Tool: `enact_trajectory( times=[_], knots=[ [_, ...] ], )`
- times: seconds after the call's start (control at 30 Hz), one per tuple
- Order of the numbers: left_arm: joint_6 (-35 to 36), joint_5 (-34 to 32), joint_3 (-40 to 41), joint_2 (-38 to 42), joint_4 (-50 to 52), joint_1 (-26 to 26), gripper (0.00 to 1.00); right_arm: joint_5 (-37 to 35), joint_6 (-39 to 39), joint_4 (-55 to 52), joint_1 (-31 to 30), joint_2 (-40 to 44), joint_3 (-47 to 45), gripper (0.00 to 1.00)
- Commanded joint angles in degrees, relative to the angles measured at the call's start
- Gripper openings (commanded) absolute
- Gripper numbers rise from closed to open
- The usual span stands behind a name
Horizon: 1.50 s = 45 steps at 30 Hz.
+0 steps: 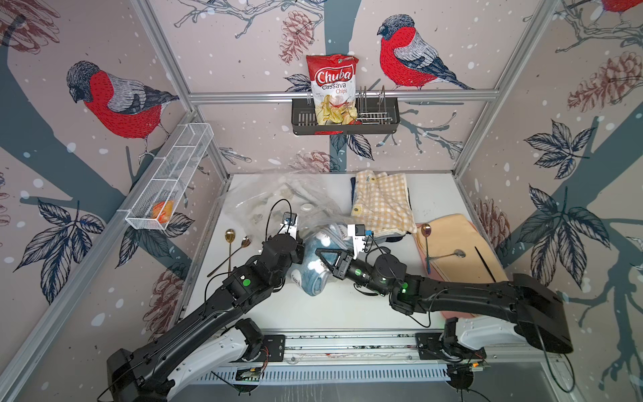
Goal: Take the blanket out of the vacuum bag
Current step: Take out the blanket from the vacuum bag.
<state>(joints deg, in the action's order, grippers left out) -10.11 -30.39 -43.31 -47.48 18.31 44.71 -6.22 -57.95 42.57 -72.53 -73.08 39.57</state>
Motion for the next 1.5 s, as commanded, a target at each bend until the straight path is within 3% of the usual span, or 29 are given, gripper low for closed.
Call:
enact_trajectory(
  times=[0.0, 0.2, 0.57, 0.73, 0.93, 1.23, 1.47],
  knots=[
    [0.13, -1.61, 0.15, 0.14, -2.20, 0.03, 0.19, -4.62, 4.71, -1.35, -0.87, 4.92, 0.48, 0.00],
    [0.10, -1.82, -0.04, 0.18, -2.00, 0.03, 0.19, -8.18, 10.67, -7.98, -1.64, 12.52, 4.56, 0.00],
    [0.27, -2.97, 0.14, 0.78, -1.95, 0.07, 0.19, -11.02, 20.45, -18.13, 1.39, 16.01, 18.24, 0.00],
    [0.09, -4.37, 0.03, 1.28, -1.58, 0.07, 0.19, -9.50, 20.66, -22.54, 9.40, 18.63, 21.33, 0.00],
    [-0.17, -4.87, -0.10, 1.49, -1.37, 0.07, 0.19, -7.93, 17.70, -25.49, 19.44, 23.61, 17.67, 0.00],
    [0.07, -4.29, -0.17, 1.23, -1.45, 0.03, 0.20, 6.13, 8.82, -27.25, 40.15, 27.84, 9.45, 0.00],
    [0.35, -4.42, -0.19, 1.18, -1.60, 0.01, 0.19, 20.40, 4.60, -19.50, 54.36, 18.33, 10.01, 0.00]
  ],
)
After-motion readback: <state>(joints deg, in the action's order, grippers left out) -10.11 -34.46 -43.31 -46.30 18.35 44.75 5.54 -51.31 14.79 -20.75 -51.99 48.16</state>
